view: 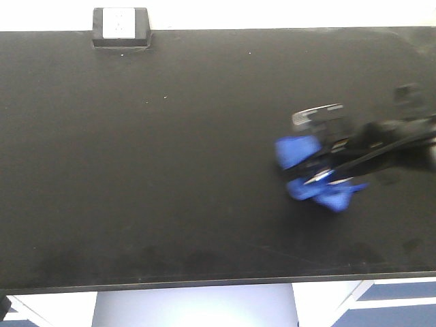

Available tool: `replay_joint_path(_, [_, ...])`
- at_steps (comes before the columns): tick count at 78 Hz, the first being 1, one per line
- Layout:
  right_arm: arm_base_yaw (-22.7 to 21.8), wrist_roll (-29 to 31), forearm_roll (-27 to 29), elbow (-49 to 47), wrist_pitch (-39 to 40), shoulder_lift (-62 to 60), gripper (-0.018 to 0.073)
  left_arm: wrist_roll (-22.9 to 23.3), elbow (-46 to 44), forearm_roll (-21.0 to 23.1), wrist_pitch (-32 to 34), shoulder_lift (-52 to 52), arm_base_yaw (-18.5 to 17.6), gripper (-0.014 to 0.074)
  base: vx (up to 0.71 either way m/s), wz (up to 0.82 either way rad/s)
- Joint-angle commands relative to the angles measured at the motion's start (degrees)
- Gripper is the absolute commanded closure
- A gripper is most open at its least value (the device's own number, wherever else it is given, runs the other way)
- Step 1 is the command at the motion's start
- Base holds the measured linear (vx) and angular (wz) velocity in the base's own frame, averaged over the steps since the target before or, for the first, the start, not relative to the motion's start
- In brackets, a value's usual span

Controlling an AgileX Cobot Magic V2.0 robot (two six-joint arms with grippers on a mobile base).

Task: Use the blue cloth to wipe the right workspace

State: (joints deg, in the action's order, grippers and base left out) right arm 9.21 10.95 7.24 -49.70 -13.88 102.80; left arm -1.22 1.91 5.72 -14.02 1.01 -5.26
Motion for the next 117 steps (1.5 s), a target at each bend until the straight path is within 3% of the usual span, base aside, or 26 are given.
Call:
replay_joint_path(1, [-7.8, 0.6, -2.3, -0.8, -0.8, -0.7, 0.0562, -0.1, -1.4, 0.2, 4.7, 0.6, 0.0, 0.0603, 0.00, 0.00])
replay_joint_path(7, [-15.5, -0.3, -1.3, -0.8, -0.4, -0.7, 0.0562, -0.1, -1.4, 0.2, 4.7, 0.6, 0.0, 0.0603, 0.00, 0.00])
replay_joint_path(14, [-20.5, -0.3, 0.6, -0.8, -0.3, -0.9, 0.0562, -0.1, -1.4, 0.2, 4.7, 0.6, 0.0, 0.0603, 0.00, 0.00])
replay_joint_path(23, [-19.8, 1.0, 3.9, -0.8, 0.7, -1.3, 0.0562, -0.1, -1.4, 0.2, 4.7, 0.6, 0.0, 0.0603, 0.00, 0.00])
replay_joint_path(34, [-8.8, 4.8, 7.5, -0.8, 1.8, -1.6, 0.0562, -0.1, -1.4, 0.2, 4.7, 0.6, 0.0, 0.0603, 0.00, 0.00])
replay_joint_path(41, [1.2, 4.9, 9.6, -0.8, 2.7, -1.6, 0.0562, -0.1, -1.4, 0.2, 4.7, 0.6, 0.0, 0.0603, 0.00, 0.00])
replay_joint_path(43, [6.7, 4.9, 10.7, -0.8, 3.5, -1.6, 0.0562, -0.1, -1.4, 0.2, 4.7, 0.6, 0.0, 0.0603, 0.00, 0.00])
replay_joint_path(53, [18.8, 4.9, 11.7, -0.8, 6.7, -1.6, 0.0562, -0.1, -1.4, 0.2, 4.7, 0.6, 0.0, 0.0603, 0.00, 0.00])
replay_joint_path(63, [22.9, 4.9, 11.4, -0.8, 8.6, -1.6, 0.0562, -0.1, -1.4, 0.2, 4.7, 0.6, 0.0, 0.0603, 0.00, 0.00])
replay_joint_path(73, [18.4, 5.2, 9.0, -0.6, 7.8, -1.5, 0.0562, -0.1, -1.4, 0.2, 4.7, 0.6, 0.0, 0.0603, 0.00, 0.00])
replay_joint_path(92, [-2.8, 5.5, 5.2, -0.6, 6.8, -1.5, 0.0562, -0.1, -1.4, 0.2, 4.7, 0.6, 0.0, 0.0603, 0.00, 0.00])
replay_joint_path(99, [-8.2, 5.5, 5.4, -0.6, 7.7, -1.5, 0.0562, -0.1, -1.4, 0.2, 4.7, 0.6, 0.0, 0.0603, 0.00, 0.00])
replay_joint_path(106, [-10.6, 6.0, 5.4, -0.6, 8.3, -1.5, 0.0559, -0.1, -1.4, 0.2, 4.7, 0.6, 0.0, 0.0603, 0.00, 0.00])
replay_joint_path(117, [-10.1, 8.0, 5.4, -0.6, 8.8, -1.5, 0.0540, -0.1, -1.4, 0.2, 4.7, 0.6, 0.0, 0.0603, 0.00, 0.00])
